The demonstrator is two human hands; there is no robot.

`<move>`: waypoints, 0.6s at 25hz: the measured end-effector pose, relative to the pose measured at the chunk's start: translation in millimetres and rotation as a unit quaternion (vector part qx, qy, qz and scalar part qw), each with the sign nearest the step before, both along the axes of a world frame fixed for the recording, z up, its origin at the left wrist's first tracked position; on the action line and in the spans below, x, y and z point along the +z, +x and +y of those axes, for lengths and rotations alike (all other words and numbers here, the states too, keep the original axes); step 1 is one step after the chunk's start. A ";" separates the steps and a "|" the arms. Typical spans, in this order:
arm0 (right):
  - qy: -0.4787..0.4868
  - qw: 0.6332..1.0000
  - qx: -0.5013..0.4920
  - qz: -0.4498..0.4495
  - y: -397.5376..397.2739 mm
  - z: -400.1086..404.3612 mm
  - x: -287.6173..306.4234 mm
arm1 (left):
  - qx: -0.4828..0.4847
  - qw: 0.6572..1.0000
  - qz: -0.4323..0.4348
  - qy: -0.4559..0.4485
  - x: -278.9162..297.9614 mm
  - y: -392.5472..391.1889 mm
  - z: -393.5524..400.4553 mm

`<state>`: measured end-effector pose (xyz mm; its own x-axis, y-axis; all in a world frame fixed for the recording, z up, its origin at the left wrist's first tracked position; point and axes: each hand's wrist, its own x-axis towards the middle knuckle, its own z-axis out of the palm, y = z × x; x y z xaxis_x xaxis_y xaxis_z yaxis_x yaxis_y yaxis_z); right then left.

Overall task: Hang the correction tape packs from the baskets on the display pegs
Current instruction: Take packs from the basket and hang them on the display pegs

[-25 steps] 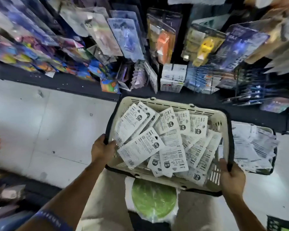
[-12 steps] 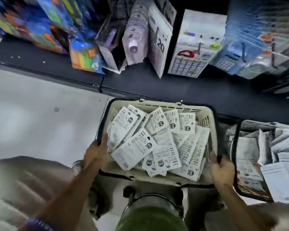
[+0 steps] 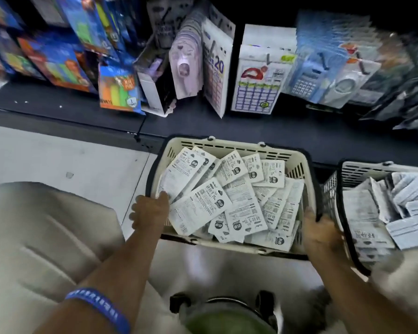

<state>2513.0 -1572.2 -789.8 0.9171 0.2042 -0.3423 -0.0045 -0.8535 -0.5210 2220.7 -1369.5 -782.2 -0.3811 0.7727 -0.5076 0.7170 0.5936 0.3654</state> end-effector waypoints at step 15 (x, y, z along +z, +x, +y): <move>0.102 0.907 0.390 -0.124 -89.0 97.4 48.0 | -0.343 0.925 0.005 0.162 48.8 0.9 -29.1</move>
